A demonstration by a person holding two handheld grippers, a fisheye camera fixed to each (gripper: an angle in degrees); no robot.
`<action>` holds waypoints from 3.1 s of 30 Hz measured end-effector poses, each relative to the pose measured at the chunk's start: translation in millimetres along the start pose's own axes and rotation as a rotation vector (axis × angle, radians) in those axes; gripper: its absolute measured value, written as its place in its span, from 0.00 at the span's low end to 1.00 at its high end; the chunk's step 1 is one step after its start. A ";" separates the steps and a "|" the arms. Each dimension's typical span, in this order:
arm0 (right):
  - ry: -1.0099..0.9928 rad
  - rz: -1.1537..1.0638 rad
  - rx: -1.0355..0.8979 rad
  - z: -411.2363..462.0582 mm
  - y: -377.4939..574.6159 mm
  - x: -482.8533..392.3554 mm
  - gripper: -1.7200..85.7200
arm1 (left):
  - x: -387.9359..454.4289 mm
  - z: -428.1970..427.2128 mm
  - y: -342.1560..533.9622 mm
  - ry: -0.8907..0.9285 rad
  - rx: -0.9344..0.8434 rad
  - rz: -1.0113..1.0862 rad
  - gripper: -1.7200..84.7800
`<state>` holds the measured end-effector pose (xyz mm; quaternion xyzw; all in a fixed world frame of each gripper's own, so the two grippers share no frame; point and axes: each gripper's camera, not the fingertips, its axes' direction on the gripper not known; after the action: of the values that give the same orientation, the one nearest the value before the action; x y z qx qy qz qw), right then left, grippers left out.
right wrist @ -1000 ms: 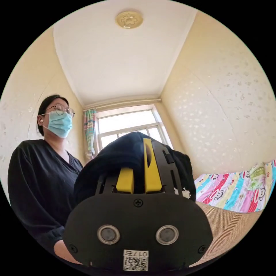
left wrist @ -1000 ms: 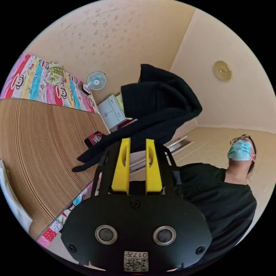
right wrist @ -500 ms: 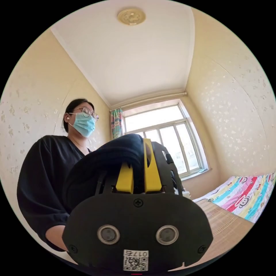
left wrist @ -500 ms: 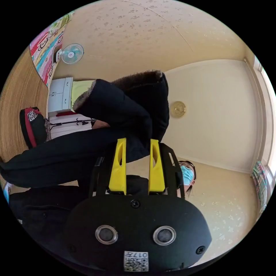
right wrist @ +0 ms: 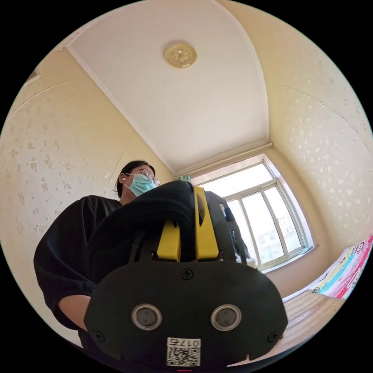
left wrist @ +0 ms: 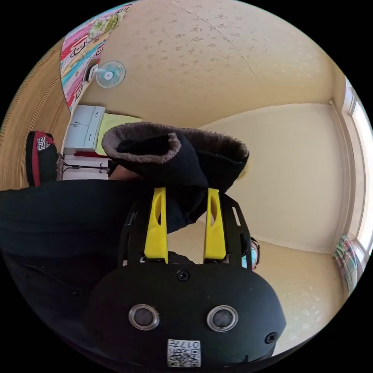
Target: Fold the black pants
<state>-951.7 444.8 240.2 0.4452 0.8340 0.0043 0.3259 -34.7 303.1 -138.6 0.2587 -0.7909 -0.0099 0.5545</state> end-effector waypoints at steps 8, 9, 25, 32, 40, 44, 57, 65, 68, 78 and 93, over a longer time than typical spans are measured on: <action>-0.074 -0.077 -0.138 18.0 21.3 1.9 0.10 | 14.0 -43.7 -3.0 0.055 0.147 -0.210 0.18; -0.083 -0.085 -0.154 21.1 23.4 2.5 0.10 | 14.1 -44.4 -2.1 0.056 0.144 -0.230 0.17; 0.413 -0.411 -0.792 91.2 127.5 -43.5 0.15 | 131.9 27.8 -20.0 -0.084 -0.118 0.377 0.06; 0.470 -0.475 -0.760 102.6 138.1 -68.6 0.15 | 51.1 47.0 -13.7 0.068 -0.138 0.182 0.06; 0.588 -0.815 -1.198 190.4 171.2 -96.3 0.15 | 10.5 86.1 11.4 0.259 -0.232 0.375 0.06; 0.903 -0.968 -1.412 221.9 180.7 -92.1 0.10 | 10.8 94.4 14.9 0.414 -0.221 0.539 0.06; 0.712 -0.106 -0.604 175.1 210.9 -35.4 0.17 | -49.5 214.8 46.2 -0.338 -0.099 0.834 0.06; 0.792 0.029 -0.658 241.5 260.2 -13.4 0.24 | -130.8 331.5 89.7 -0.774 -0.095 0.926 0.06; 0.883 -0.007 -0.715 256.0 258.2 -25.7 0.21 | -159.7 358.6 95.5 -0.752 -0.141 0.917 0.06; 0.917 -0.173 -0.583 234.1 181.9 -77.0 0.07 | -125.4 405.0 137.9 -0.803 -0.208 1.118 0.06; 1.105 -0.776 -0.271 306.8 33.0 -263.0 0.07 | -7.5 501.1 357.7 -1.052 0.125 1.879 0.06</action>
<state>-656.4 181.9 150.3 0.0024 0.9690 0.2178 -0.1163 -617.3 480.1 -229.8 -0.4608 -0.8113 0.3499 -0.0834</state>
